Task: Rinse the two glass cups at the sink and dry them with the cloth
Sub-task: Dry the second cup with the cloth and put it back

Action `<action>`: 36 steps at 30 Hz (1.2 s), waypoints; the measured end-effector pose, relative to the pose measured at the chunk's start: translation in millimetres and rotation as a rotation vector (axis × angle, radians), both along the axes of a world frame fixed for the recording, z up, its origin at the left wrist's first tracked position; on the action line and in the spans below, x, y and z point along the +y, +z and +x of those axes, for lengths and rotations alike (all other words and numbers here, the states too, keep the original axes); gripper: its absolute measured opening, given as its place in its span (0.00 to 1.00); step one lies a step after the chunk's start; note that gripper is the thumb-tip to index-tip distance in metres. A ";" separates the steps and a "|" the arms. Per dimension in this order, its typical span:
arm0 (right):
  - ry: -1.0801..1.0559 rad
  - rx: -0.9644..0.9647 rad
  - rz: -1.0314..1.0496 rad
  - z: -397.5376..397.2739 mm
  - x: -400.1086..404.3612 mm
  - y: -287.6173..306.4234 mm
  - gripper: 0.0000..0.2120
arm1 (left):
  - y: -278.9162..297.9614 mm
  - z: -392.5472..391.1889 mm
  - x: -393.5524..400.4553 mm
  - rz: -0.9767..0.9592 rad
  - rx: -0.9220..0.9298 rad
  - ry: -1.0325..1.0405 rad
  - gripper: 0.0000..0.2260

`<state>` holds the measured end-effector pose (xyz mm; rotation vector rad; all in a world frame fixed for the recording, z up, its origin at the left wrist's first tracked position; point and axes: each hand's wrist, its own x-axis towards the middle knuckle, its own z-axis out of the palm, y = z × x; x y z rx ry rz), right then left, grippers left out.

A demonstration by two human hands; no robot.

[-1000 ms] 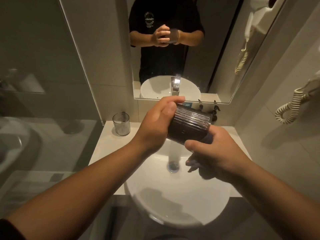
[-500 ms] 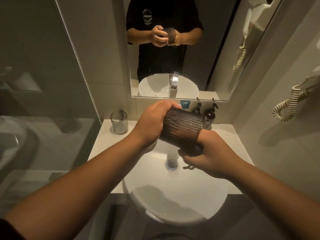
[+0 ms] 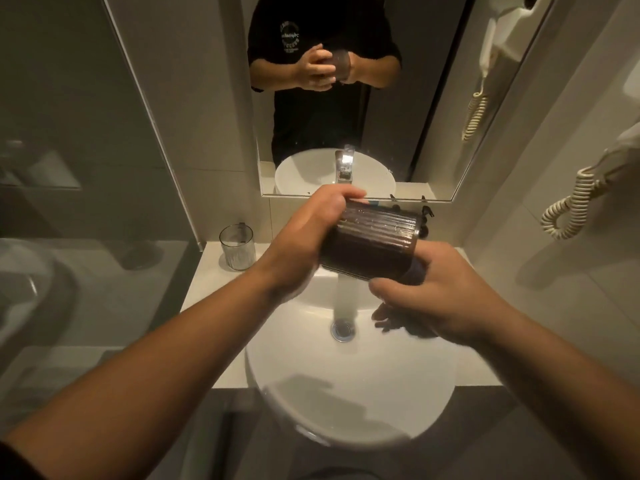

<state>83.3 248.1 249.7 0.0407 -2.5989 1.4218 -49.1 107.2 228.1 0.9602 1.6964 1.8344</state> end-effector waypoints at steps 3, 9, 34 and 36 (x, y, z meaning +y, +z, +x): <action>0.100 0.243 0.927 -9.8 13.0 -3.7 0.11 | 14.4 -2.7 -2.6 -0.140 -0.375 -0.153 0.29; 0.088 0.330 0.827 -13.7 5.4 -9.9 0.11 | 8.1 0.1 9.0 -0.009 -0.163 0.011 0.18; 0.192 0.156 1.021 -29.2 20.6 -23.0 0.14 | 8.3 -15.2 7.5 -0.174 -0.216 -0.066 0.21; 0.171 0.168 0.990 -30.6 19.6 -23.7 0.12 | 2.2 -12.5 14.1 -0.101 -0.148 0.017 0.16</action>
